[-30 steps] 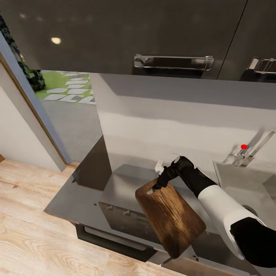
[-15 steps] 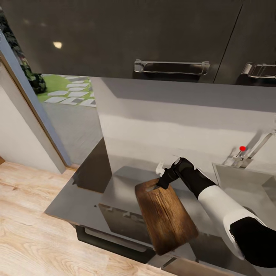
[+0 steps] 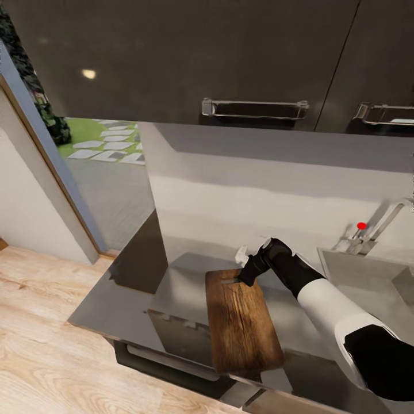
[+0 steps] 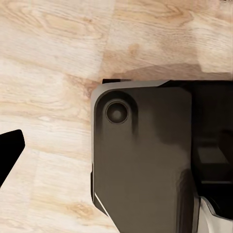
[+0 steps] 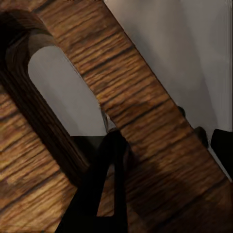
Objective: In the kitchen, take the Vidalia onion out of the sink, dice it on the chopping board with the paring knife, put the diced onion into the bowl on the countertop, then place both the paring knife and the chopping board into the sink.
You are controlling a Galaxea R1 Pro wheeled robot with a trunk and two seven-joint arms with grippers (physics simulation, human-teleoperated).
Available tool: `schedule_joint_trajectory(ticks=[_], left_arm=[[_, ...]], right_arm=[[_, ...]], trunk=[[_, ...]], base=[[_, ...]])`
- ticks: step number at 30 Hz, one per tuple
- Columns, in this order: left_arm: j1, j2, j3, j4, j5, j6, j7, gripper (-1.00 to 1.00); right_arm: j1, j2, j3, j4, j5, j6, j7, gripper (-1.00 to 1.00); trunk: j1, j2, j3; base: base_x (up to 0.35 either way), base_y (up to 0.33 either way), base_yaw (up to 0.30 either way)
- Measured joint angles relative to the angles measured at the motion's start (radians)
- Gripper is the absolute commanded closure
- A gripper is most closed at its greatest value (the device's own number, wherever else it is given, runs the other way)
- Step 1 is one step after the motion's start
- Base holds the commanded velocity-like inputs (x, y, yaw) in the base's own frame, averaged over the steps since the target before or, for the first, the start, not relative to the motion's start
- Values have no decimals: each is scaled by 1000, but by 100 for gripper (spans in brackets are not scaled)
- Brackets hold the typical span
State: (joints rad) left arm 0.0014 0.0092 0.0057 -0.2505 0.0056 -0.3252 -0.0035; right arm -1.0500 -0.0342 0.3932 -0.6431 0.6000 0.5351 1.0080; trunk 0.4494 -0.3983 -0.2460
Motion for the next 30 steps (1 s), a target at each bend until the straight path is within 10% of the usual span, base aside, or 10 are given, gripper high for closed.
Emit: schedule_joint_trajectory(ticks=[2, 19, 30], left_arm=[[0, -2, -1, 0, 0, 0, -1, -100], [0, -13, -3, 0, -1, 0, -1, -100], [0, -14, -4, 21, -4, 0, -2, -100]], right_arm=[[0, -8, -61, -4, 10, -3, -3, 100], [0, -10, -65, -2, -1, 3, -8, 100], [1, -12, -150, -1, 0, 3, -6, 100]], trunk=[[0, 0, 3], [0, 0, 26], [0, 0, 36]], base=[[0, 0, 0], [0, 0, 0], [0, 0, 0]])
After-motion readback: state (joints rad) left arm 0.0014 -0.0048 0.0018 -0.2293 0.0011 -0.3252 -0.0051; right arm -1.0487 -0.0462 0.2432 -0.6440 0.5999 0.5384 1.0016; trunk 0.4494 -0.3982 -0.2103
